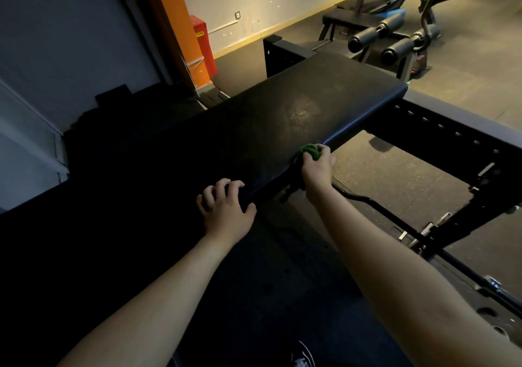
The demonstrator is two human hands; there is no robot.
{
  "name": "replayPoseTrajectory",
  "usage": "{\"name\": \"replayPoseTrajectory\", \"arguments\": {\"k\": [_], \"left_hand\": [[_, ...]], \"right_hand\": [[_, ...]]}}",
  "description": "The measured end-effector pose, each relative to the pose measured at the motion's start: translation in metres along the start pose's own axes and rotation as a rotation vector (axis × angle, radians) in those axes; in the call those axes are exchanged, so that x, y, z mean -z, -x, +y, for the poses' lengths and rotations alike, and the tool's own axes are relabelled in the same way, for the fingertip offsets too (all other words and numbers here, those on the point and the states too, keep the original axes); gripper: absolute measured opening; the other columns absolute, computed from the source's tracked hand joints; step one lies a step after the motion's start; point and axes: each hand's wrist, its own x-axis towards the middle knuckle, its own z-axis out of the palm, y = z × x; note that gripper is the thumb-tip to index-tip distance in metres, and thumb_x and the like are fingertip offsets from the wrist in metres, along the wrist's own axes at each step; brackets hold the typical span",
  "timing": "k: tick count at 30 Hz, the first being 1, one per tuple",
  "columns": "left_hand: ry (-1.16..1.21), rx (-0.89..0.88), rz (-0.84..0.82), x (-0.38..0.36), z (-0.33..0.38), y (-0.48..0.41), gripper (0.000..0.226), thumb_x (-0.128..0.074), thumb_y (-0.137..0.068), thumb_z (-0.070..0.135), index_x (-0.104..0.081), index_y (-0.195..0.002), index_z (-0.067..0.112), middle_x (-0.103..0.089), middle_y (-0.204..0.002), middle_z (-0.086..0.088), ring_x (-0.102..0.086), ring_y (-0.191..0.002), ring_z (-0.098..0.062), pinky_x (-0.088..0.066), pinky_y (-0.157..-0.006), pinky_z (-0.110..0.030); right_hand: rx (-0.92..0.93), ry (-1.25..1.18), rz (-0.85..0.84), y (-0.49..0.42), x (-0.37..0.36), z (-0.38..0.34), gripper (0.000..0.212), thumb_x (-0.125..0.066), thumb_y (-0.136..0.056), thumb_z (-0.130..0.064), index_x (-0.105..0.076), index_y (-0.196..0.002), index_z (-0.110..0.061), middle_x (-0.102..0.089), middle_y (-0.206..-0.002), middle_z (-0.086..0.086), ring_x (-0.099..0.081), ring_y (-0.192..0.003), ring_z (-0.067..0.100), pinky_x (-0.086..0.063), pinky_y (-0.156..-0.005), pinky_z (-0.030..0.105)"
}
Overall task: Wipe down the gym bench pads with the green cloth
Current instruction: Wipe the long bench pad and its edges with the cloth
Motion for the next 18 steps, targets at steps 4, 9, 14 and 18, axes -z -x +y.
{"name": "replayPoseTrajectory", "arguments": {"k": [4, 9, 14, 18], "left_hand": [[-0.019, -0.065, -0.008, -0.001, 0.019, -0.005, 0.056, -0.056, -0.093, 0.048, -0.035, -0.144, 0.038, -0.025, -0.155, 0.003, -0.018, -0.144, -0.024, -0.013, -0.120, -0.048], [-0.059, -0.077, -0.035, -0.006, 0.038, -0.018, 0.062, -0.055, -0.095, 0.035, -0.029, -0.150, 0.032, -0.020, -0.161, 0.004, -0.014, -0.147, -0.024, -0.013, -0.121, -0.049], [-0.043, -0.094, -0.018, -0.007, 0.037, -0.025, 0.059, -0.060, -0.090, 0.041, -0.038, -0.145, 0.034, -0.029, -0.157, 0.005, -0.020, -0.145, -0.023, -0.015, -0.117, -0.049], [0.022, -0.190, -0.057, -0.006, 0.058, -0.044, 0.056, -0.051, -0.096, 0.049, -0.034, -0.149, 0.038, -0.023, -0.161, 0.008, -0.015, -0.147, -0.020, -0.011, -0.120, -0.049]], "right_hand": [[0.170, 0.255, 0.006, 0.017, -0.017, 0.004, 0.024, -0.054, -0.097, -0.018, -0.048, -0.120, -0.022, -0.043, -0.124, 0.000, -0.055, -0.107, 0.019, -0.054, -0.094, 0.045], [0.429, 0.264, -0.262, 0.073, -0.029, 0.026, 0.022, -0.056, -0.093, -0.007, -0.062, -0.109, -0.021, -0.052, -0.108, -0.008, -0.055, -0.096, 0.004, -0.053, -0.088, 0.034], [0.503, 0.378, -0.310, 0.047, -0.006, 0.025, 0.032, -0.057, -0.091, -0.007, -0.059, -0.119, -0.022, -0.049, -0.116, -0.011, -0.054, -0.106, 0.006, -0.051, -0.094, 0.030], [0.302, 0.243, 0.097, -0.021, 0.019, 0.009, 0.037, -0.054, -0.094, -0.011, -0.051, -0.128, -0.024, -0.045, -0.130, -0.003, -0.048, -0.121, 0.019, -0.047, -0.104, 0.046]]}}
